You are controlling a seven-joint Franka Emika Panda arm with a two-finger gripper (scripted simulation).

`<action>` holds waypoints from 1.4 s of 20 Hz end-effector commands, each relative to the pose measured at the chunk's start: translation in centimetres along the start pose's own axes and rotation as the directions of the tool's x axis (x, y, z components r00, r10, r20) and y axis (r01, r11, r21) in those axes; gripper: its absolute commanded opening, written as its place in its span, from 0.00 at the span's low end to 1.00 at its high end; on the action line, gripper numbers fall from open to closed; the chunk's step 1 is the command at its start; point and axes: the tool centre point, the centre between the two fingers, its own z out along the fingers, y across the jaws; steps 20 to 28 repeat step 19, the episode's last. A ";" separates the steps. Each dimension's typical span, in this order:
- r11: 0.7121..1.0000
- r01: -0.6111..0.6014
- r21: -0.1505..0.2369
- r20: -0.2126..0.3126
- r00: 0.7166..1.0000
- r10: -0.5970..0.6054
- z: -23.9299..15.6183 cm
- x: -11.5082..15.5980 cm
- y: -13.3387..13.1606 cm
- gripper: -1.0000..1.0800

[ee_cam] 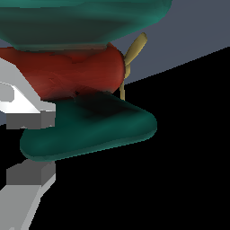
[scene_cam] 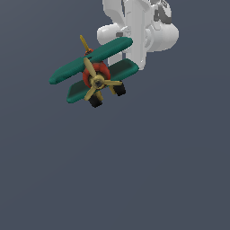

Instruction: Pick up the object and move it to a goal position.

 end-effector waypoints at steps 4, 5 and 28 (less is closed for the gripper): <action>1.000 0.000 0.001 0.000 1.000 0.000 0.1 0.1 0.2 0.00; 1.000 0.000 0.001 0.000 1.000 0.000 0.2 0.2 0.3 0.00; 1.000 0.000 0.000 0.000 1.000 0.000 2.2 2.6 3.4 0.00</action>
